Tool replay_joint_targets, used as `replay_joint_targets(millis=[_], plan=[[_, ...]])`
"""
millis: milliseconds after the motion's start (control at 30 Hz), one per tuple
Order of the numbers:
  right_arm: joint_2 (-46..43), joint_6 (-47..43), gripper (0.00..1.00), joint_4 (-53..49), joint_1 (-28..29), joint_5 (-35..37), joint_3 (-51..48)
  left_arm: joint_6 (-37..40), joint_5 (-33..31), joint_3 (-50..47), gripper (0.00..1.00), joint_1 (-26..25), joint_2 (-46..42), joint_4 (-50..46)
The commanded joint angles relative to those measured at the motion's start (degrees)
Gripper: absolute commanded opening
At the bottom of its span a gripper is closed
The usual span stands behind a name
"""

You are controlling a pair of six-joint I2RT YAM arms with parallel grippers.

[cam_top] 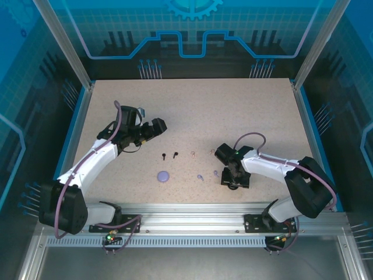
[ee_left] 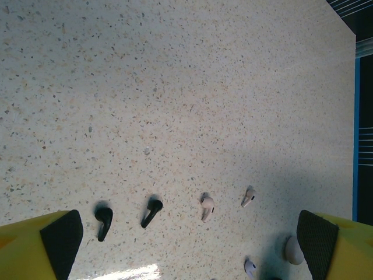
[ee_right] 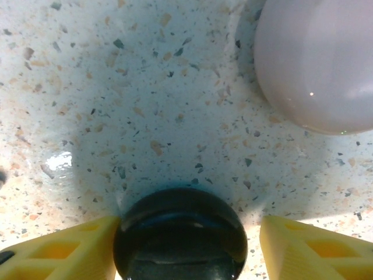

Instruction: Insert the wireless bluetooth earbuds into the charging case

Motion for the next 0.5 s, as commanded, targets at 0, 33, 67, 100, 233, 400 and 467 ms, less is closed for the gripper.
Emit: replay_joint_targets(millis=[0,33,67,100,233,400,467], plan=[[0.8,0.9,0.62,0.3,-0.1,0.2,-1.0,-0.5,1.4,2.6,0.99,-0.6,0.7,-0.9],[0.9,0.9,0.62,0.3,-0.1,0.2,-1.1,-0.6,1.4,2.7,0.99,-0.7,0.8,-0.9],[0.9,0.9,0.61,0.5,-0.1,0.2,-1.2,-0.6,1.4,2.8,0.99,-0.7,0.9,-0.9],[0.9,0.9,0.61,0.5,-0.1,0.4,-1.2,-0.6,1.3,2.9,0.99,-0.8,1.0,-0.9],[1.0,0.7,0.59,0.6,-0.4,0.4,-1.6,-0.5,1.2,3.2,0.99,-1.1,1.3,-0.9],[0.9,0.4,0.53,0.8,-0.5,0.3,-2.0,-0.7,1.2,3.5,0.99,-1.3,2.0,-0.9],[0.6,0.4,0.48,1.0,-0.6,0.2,-2.3,-0.7,1.2,3.6,0.99,-1.4,2.2,-0.9]])
